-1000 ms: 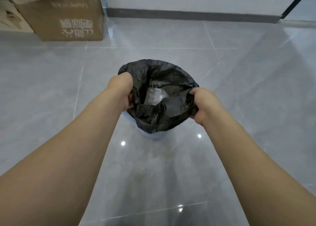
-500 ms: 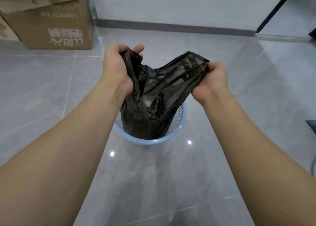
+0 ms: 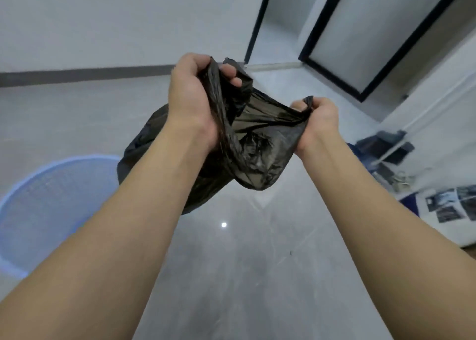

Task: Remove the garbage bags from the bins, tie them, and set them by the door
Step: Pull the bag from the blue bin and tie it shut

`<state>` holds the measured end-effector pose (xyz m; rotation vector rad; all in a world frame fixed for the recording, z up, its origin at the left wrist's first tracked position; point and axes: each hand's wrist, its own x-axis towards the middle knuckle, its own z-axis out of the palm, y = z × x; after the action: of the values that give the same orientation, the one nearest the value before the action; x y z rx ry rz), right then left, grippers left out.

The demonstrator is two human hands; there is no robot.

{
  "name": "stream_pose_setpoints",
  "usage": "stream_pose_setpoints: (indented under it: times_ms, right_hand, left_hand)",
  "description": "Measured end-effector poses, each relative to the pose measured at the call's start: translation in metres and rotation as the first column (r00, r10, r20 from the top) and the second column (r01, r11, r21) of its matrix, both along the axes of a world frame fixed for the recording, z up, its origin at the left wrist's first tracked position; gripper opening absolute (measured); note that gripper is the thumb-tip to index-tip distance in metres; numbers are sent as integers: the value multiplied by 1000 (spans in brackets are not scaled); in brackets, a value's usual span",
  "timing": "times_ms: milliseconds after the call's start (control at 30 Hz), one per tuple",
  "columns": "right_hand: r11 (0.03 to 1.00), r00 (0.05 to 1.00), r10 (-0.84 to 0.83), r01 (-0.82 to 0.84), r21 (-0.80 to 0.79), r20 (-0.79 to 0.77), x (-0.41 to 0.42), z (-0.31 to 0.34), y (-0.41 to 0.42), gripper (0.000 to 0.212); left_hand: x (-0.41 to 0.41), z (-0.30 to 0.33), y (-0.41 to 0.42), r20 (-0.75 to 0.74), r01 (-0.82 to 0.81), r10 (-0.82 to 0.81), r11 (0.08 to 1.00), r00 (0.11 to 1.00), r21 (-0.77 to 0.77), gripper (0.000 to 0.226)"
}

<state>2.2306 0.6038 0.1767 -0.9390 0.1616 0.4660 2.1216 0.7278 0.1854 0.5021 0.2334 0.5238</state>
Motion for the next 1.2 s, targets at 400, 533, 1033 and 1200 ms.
stream_pose_setpoints:
  times_ms: [400,533,1033,1200]
  right_hand:
    - [914,930,-363,342,-217,-64,43,-81,-146,23]
    - [853,909,-415,375,-363,-37,55,-101,-186,10]
    - [713,932,-317,358,-602,178,59,-52,-212,9]
    - [-410,880,394,427,-806,265,52,-60,-247,42]
  left_hand:
    - [87,-136,-88,-524,205,253,719,813,664,19]
    - [72,-181,-71,-733,892,527,-128,431,433,29]
    - [95,-192,-131,-631,637,227,-534,742,556,31]
    - [89,-179,-127,-426,514,289,-533,857,672,19]
